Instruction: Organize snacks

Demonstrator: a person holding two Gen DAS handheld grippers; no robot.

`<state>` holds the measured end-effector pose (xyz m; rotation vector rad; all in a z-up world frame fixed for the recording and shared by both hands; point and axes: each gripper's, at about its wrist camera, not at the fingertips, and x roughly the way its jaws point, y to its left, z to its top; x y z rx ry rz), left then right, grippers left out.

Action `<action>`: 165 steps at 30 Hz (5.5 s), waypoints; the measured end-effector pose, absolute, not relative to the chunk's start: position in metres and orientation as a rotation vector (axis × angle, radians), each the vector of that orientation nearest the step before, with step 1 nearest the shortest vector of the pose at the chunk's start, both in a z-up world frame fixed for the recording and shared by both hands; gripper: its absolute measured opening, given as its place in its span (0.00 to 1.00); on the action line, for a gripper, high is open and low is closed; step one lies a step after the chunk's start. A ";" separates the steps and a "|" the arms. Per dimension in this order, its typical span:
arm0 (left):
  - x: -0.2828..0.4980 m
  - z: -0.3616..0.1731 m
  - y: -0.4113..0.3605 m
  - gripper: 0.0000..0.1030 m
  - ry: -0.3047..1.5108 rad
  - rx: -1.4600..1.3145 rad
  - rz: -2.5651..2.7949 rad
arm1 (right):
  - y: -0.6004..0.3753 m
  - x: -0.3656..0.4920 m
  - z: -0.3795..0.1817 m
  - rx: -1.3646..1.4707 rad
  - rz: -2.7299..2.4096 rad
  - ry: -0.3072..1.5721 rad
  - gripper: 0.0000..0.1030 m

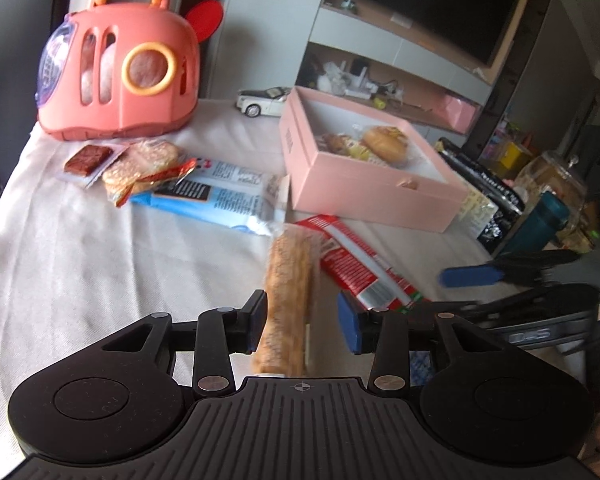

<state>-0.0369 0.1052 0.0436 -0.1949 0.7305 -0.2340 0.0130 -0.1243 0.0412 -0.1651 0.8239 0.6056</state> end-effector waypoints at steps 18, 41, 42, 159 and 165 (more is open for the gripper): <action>-0.033 0.029 0.110 0.41 0.756 -0.252 -0.245 | -0.085 0.013 0.024 -0.310 0.714 0.790 0.49; -0.019 0.016 0.093 0.37 0.809 -0.130 -0.183 | -0.120 -0.022 0.008 -0.300 0.677 0.672 0.76; -0.021 0.017 0.096 0.37 0.814 -0.134 -0.178 | -0.120 -0.022 0.007 -0.300 0.677 0.671 0.76; 0.086 0.079 0.133 0.31 0.574 -0.344 -0.144 | -0.126 0.143 0.090 -0.050 0.401 0.647 0.66; 0.081 0.068 0.156 0.31 0.591 -0.355 -0.090 | -0.125 0.089 0.086 -0.094 0.433 0.634 0.66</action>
